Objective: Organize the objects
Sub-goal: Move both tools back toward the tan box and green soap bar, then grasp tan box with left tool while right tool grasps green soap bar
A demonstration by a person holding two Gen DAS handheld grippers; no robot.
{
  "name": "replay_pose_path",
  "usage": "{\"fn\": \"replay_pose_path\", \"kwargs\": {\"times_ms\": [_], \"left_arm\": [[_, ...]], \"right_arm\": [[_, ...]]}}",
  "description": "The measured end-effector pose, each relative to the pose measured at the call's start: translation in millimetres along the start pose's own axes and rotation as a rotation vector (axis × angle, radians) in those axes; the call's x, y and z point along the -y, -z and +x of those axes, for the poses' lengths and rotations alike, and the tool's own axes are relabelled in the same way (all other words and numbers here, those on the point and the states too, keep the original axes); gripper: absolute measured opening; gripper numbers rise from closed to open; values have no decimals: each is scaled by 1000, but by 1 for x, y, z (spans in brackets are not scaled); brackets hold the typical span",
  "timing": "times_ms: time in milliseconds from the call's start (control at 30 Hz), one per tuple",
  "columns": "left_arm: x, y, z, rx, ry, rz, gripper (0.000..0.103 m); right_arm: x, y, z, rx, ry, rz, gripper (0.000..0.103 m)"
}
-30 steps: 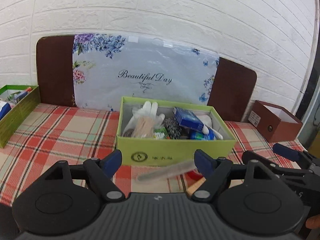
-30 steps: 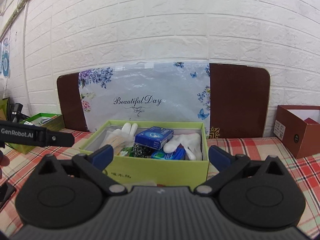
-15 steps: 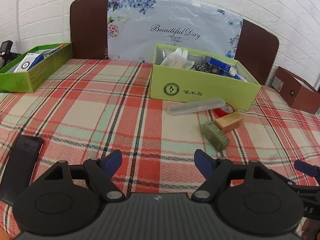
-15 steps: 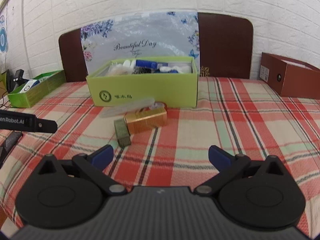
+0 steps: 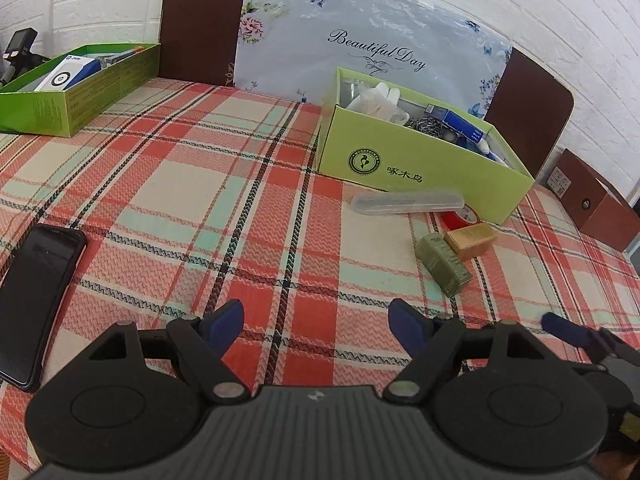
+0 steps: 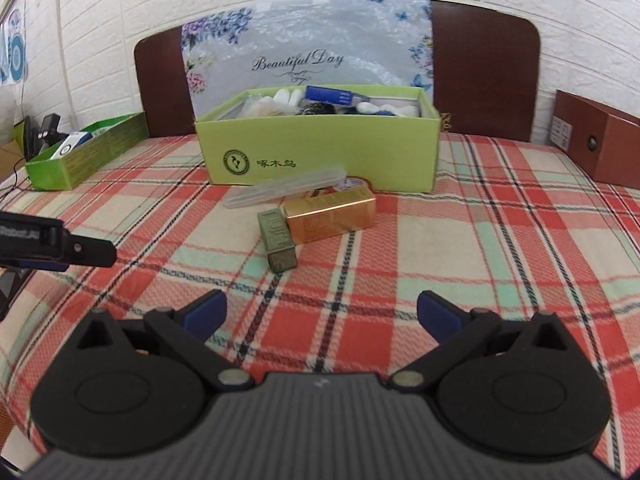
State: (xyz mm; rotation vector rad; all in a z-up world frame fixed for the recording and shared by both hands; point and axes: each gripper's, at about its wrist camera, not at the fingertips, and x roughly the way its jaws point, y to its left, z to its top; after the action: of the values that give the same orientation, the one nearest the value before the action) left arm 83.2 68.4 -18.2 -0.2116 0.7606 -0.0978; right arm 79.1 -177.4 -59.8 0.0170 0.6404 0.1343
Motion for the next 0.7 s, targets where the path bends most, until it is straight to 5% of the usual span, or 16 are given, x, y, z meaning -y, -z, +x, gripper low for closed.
{"fn": "replay_pose_path", "kwargs": {"times_ms": [67,300,467,700], "left_arm": [[-2,-1,-1,5,-2,6,82],[-4,-4,-1,16,41,21,82],[4,-7,-1,23,86,63,82],[44,-22,26,14,262,172,82]], "right_arm": [[-4,-4,15,-16,-8,-4,86],[-25,-20,56,-28,-50,-44,61],[-29,-23,69,-30,-80,-53,22],[-17,-3,33,5,-72,-77,22]]}}
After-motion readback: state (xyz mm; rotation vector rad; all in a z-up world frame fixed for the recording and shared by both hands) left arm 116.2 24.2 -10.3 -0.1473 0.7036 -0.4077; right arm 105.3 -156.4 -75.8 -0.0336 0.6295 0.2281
